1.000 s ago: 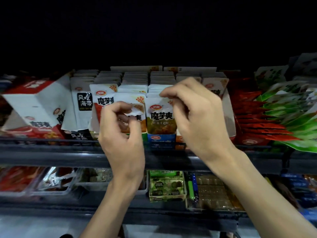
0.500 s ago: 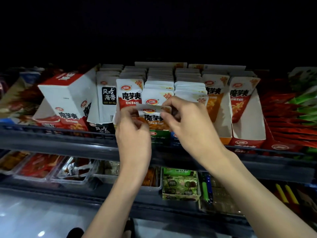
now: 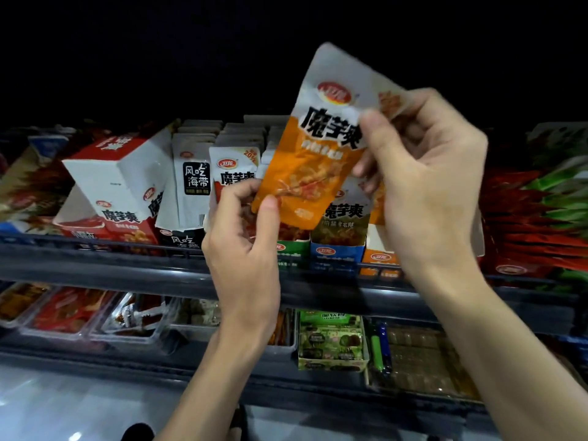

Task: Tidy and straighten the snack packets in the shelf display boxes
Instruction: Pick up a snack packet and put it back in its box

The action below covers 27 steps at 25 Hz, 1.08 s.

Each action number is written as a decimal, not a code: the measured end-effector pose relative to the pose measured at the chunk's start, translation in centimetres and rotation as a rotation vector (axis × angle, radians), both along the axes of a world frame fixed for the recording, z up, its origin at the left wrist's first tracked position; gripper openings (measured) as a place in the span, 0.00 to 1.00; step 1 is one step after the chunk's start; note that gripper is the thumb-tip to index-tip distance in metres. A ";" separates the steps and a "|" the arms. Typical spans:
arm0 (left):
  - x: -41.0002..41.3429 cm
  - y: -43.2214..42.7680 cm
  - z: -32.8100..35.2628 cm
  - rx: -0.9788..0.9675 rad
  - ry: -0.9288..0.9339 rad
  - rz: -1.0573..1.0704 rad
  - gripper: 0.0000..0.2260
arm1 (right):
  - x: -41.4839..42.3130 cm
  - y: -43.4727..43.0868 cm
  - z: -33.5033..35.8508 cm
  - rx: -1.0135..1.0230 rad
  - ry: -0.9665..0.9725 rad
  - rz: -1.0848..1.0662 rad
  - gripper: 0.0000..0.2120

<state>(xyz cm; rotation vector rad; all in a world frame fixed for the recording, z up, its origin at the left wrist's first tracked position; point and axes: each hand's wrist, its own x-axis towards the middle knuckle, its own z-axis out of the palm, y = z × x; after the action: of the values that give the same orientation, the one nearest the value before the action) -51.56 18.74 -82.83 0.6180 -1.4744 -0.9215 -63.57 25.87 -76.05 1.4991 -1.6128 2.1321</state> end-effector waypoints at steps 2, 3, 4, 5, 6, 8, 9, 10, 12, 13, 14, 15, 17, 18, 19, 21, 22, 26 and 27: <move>-0.2 0.6 0.0 -0.104 -0.029 -0.065 0.06 | -0.7 0.5 0.6 0.009 -0.070 0.014 0.04; -0.3 0.8 0.0 -0.148 -0.052 -0.096 0.09 | -1.0 0.8 0.7 0.026 -0.113 0.028 0.05; -0.5 1.1 -0.1 -0.181 -0.070 -0.126 0.11 | -1.2 1.0 0.7 0.044 -0.157 0.045 0.06; -0.6 1.3 -0.1 -0.206 -0.081 -0.153 0.13 | -1.4 1.2 0.8 0.061 -0.197 0.065 0.06; -0.8 1.4 -0.2 -0.225 -0.086 -0.176 0.13 | -1.5 1.4 0.8 0.074 -0.229 0.084 0.06; -1.0 1.5 -0.3 -0.249 -0.086 -0.205 0.13 | -1.7 1.9 0.9 0.093 -0.272 0.111 0.06; -1.2 1.6 -0.4 -0.254 -0.085 -0.212 0.13 | -1.8 2.2 1.0 0.102 -0.279 0.111 0.07; -1.3 1.6 -0.4 -0.257 -0.083 -0.219 0.13 | -2.0 2.4 1.0 0.111 -0.279 0.103 0.07; -1.5 1.8 -0.5 -0.261 -0.085 -0.228 0.14 | -2.4 2.7 0.9 0.138 -0.271 0.071 0.08; -1.6 1.9 -0.5 -0.263 -0.088 -0.228 0.14 | -2.7 2.8 0.8 0.156 -0.268 0.056 0.08; -1.8 1.9 -0.6 -0.265 -0.093 -0.223 0.14 | -3.0 3.0 0.8 0.176 -0.265 0.043 0.08; -1.9 2.0 -0.6 -0.272 -0.106 -0.210 0.14 | -3.2 3.1 0.9 0.204 -0.259 0.034 0.08; -2.2 2.1 -0.7 -0.298 -0.148 -0.170 0.14 | -3.9 3.6 1.1 0.275 -0.235 0.020 0.06; -2.4 2.1 -0.7 -0.311 -0.171 -0.154 0.14 | -4.2 3.8 1.3 0.312 -0.223 0.012 0.07; -2.6 2.1 -0.8 -0.322 -0.193 -0.141 0.13 | -4.5 4.1 1.5 0.346 -0.210 0.004 0.08; -3.0 2.2 -0.9 -0.334 -0.232 -0.128 0.11 | -5.0 4.5 1.6 0.399 -0.190 0.010 0.08; -3.3 2.3 -0.9 -0.331 -0.251 -0.127 0.11 | -5.1 4.6 1.7 0.400 -0.191 0.017 0.07; -4.1 2.4 -1.3 -0.311 -0.394 -0.096 0.05 | -6.5 5.0 1.9 0.218 -0.166 -0.070 0.04; -4.2 2.4 -1.5 -0.345 -0.457 -0.083 0.04 | -7.0 5.1 1.9 0.150 -0.149 -0.103 0.03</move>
<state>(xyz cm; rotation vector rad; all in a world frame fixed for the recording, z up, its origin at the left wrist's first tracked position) -55.78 21.14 -84.29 0.5330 -2.0274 -0.5847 -70.62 30.98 -74.17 1.2881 -1.8939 2.1560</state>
